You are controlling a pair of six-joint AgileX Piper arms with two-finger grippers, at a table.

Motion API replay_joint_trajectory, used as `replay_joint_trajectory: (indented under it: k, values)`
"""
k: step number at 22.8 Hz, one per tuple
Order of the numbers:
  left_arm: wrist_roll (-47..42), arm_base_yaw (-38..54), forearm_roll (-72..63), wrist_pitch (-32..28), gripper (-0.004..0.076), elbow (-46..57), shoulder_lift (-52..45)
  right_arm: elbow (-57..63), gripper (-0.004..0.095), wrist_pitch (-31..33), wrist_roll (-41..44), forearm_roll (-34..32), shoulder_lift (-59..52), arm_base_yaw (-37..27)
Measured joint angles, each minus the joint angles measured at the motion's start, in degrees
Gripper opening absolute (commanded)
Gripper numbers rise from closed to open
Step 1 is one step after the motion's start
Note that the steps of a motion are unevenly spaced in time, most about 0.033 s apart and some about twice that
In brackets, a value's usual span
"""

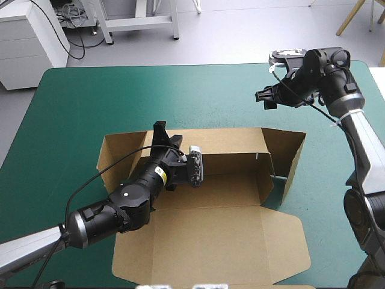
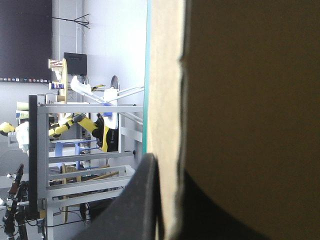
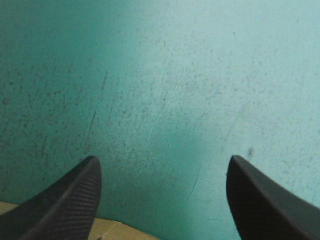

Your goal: Fold the box

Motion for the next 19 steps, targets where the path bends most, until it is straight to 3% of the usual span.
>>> replay_joint_trajectory:
  k: [5, 13, 16, 19]
  values:
    - [0.00, -0.04, 0.02, 0.21, -0.0010, 0.00, 0.00, 7.11, 0.0648, -0.07, -0.34, 1.00, -1.04, -0.05]
    - [0.00, -0.15, 0.02, 1.03, -0.0010, 0.00, 0.00, 20.15, 0.0648, -0.73, -3.37, 0.80, -12.23, -0.11]
    - [-0.01, -0.21, 0.02, 1.52, -0.0010, 0.00, 0.00, 25.92, 0.0648, -3.30, -4.68, 0.69, -17.09, -0.11]
    - [-0.29, -0.21, 0.02, 1.84, -0.0010, 0.00, 0.00, 35.51, 0.0648, -10.12, -5.78, 1.50, -23.87, -0.11]
